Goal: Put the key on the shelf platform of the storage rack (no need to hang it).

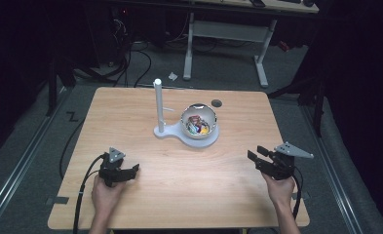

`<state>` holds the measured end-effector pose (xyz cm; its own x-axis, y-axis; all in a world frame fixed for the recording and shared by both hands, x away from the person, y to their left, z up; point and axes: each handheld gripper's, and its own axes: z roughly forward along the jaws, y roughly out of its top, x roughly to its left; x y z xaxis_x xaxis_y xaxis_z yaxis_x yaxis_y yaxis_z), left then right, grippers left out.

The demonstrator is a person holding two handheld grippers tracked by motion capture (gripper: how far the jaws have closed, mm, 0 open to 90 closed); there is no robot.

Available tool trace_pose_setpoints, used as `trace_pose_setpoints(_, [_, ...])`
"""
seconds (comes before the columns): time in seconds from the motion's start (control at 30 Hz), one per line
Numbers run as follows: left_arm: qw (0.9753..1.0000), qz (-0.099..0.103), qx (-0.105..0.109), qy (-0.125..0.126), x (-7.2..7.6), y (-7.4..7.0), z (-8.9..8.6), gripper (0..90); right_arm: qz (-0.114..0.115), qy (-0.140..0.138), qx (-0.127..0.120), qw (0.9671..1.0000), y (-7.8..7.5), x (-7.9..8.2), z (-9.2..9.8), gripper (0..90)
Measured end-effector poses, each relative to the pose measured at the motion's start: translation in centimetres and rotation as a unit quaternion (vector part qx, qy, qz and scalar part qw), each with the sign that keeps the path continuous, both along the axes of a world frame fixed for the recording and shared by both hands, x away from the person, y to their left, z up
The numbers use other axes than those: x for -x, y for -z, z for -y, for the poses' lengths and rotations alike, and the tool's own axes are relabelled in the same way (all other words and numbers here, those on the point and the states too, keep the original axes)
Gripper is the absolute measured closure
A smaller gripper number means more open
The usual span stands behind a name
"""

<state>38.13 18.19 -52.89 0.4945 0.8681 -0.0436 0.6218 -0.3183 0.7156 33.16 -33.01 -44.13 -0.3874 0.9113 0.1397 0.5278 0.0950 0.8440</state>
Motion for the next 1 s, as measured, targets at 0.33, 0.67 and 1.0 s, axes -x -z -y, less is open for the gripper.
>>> trace_pose_setpoints(0.33, [1.0000, 0.000, 0.000, 0.000, 0.0, 0.0, 0.0, 24.2, -0.018, 0.002, 0.017, 0.9997, 2.2, -0.9, -0.6, 49.9])
trace_pose_setpoints(0.67, [1.0000, 0.000, 0.000, 0.000, 0.0, 0.0, 0.0, 24.2, -0.033, 0.010, 0.024, 0.9991, 4.0, -1.5, -0.8, 47.8])
trace_pose_setpoints(1.0, [1.0000, 0.000, 0.000, 0.000, 0.0, 0.0, 0.0, 24.1, -0.058, 0.017, 0.032, 0.9976, 5.5, -2.1, -0.5, 46.3])
